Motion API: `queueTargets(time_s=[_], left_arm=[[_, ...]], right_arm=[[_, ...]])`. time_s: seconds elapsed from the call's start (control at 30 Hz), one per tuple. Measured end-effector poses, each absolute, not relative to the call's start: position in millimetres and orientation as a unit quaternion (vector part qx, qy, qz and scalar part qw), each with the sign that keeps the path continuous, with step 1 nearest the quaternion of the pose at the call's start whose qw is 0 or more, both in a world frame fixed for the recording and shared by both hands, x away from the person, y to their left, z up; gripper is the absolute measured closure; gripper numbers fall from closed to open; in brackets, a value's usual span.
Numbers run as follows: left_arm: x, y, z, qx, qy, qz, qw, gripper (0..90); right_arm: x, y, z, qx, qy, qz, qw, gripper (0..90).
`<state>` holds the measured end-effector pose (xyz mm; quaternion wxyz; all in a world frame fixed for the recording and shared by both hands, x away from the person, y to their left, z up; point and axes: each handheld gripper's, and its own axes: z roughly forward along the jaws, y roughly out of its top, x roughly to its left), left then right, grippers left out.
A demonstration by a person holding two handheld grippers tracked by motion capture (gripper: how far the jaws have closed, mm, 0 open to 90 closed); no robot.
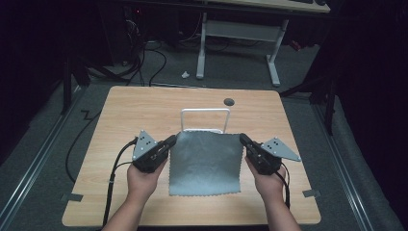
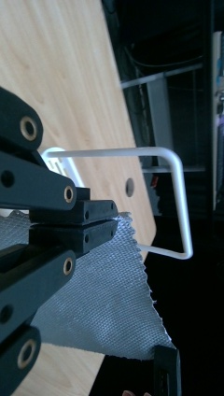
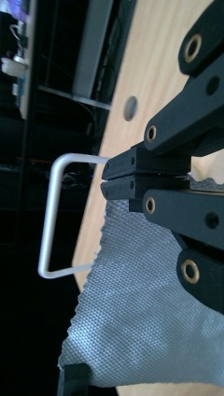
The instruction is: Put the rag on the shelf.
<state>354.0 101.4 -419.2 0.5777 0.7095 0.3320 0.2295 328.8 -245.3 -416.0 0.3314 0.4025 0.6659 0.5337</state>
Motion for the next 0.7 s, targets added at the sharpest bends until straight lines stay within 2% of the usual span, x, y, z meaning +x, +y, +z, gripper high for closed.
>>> queueTargets(time_s=[0.23, 0.47, 0.7], left_arm=[[355, 100, -403, 0.701, 0.323, 0.243, 0.587, 88.7], [354, 103, -370, 0.688, 0.304, 0.273, 0.6, 88.8], [360, 104, -363, 0.686, 0.303, 0.281, 0.599, 88.9]], right_arm=[[329, -244, -398, 0.393, 0.653, 0.549, 0.342, 90.0], [329, -246, -374, 0.379, 0.641, 0.563, 0.358, 90.0], [331, -247, -365, 0.377, 0.638, 0.565, 0.363, 90.0]])
